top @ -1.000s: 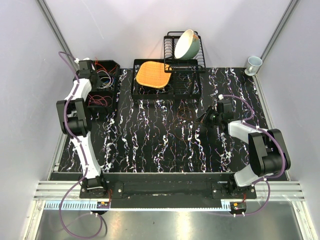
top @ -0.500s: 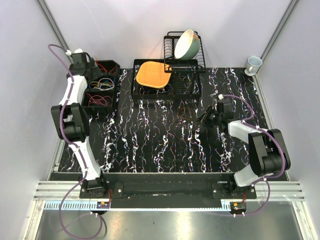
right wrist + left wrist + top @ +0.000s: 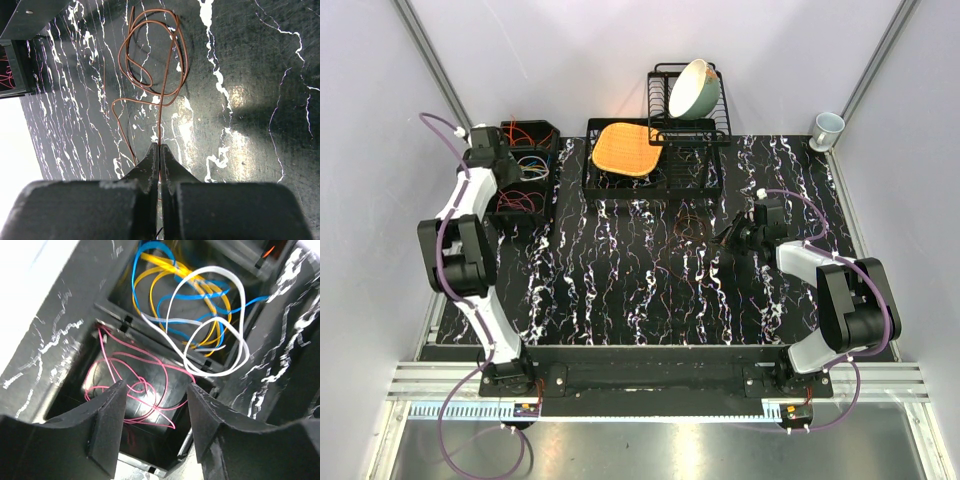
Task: Untangle the cables
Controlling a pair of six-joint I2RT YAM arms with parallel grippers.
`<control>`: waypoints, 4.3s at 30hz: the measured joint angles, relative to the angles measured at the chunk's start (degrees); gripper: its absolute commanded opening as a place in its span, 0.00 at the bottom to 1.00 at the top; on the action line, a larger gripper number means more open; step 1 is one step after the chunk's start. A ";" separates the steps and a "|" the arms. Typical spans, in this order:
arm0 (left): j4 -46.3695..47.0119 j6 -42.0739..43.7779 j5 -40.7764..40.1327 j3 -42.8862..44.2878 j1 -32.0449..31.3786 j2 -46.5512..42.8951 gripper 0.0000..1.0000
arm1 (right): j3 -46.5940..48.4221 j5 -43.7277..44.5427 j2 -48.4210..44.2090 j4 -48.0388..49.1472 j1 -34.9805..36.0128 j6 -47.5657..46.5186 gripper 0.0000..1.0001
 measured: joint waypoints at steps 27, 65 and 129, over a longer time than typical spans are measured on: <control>0.00 -3.76 5.70 -33.29 -39.89 -31.15 0.71 | -0.09 -0.52 -5.03 1.86 14.34 -6.80 0.77; -11.28 -33.18 -11.19 9.31 -55.63 14.47 0.97 | -12.87 22.91 -24.59 2.32 12.31 -0.33 0.83; -14.08 -17.99 -21.40 -9.51 -48.89 1.53 0.73 | -13.03 22.62 -23.02 3.23 11.96 0.09 0.85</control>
